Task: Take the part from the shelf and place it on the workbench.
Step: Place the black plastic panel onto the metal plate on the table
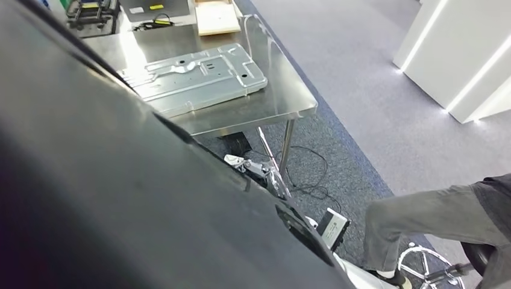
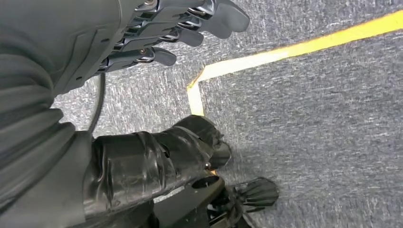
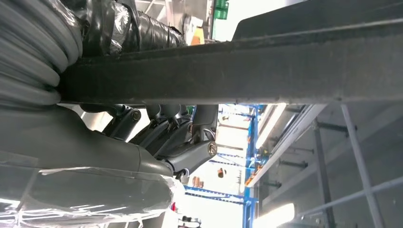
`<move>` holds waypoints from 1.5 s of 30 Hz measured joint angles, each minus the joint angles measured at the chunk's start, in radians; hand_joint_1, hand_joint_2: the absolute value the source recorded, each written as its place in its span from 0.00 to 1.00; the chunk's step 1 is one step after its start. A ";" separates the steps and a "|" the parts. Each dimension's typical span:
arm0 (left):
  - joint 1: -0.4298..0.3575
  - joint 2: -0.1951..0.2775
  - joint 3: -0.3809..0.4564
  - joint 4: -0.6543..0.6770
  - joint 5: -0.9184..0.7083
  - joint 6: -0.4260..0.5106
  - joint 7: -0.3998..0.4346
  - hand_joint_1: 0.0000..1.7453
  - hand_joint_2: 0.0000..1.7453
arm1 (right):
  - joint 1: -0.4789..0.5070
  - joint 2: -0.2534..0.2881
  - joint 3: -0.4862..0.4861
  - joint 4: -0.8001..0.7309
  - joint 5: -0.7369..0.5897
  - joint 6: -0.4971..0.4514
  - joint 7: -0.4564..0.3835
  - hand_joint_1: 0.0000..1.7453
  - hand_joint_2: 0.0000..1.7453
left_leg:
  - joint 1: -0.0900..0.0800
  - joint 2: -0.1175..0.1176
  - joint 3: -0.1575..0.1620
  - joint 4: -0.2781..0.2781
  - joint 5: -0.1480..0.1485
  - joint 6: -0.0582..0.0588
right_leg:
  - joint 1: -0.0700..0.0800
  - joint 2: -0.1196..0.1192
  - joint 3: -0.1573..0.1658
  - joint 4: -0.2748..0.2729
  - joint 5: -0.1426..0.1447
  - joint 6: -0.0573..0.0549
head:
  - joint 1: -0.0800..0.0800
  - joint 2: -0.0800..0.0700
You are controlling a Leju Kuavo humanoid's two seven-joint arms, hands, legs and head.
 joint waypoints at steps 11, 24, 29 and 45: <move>0.008 0.002 0.000 0.000 0.000 -0.002 -0.002 0.00 1.00 | 0.000 0.000 0.000 0.001 0.000 0.001 0.007 1.00 1.00 | 0.011 0.015 -0.190 0.004 0.121 -0.016 | -0.004 0.003 0.141 -0.013 -0.114 0.010 | 0.001 0.000; 0.003 0.002 0.000 0.000 -0.007 -0.006 -0.006 0.00 1.00 | -0.002 -0.004 -0.005 0.003 0.000 -0.001 0.013 1.00 1.00 | 0.010 0.007 -0.064 -0.038 0.061 0.025 | -0.004 -0.001 -0.043 0.189 -0.138 0.043 | 0.012 0.002; 0.000 -0.001 0.000 0.000 -0.009 -0.006 -0.008 0.00 1.00 | -0.001 -0.005 -0.009 0.002 0.005 -0.003 0.013 1.00 1.00 | 0.004 0.000 -0.006 -0.031 0.003 0.000 | 0.002 0.000 -0.042 0.021 0.020 0.016 | 0.006 0.003; 0.004 0.004 -0.001 0.000 -0.010 -0.006 -0.008 0.00 1.00 | -0.001 -0.005 -0.012 0.002 0.012 -0.003 0.013 1.00 1.00 | -0.009 0.005 -0.163 -0.032 0.123 0.017 | 0.003 0.010 0.117 -0.002 -0.085 0.013 | 0.003 0.006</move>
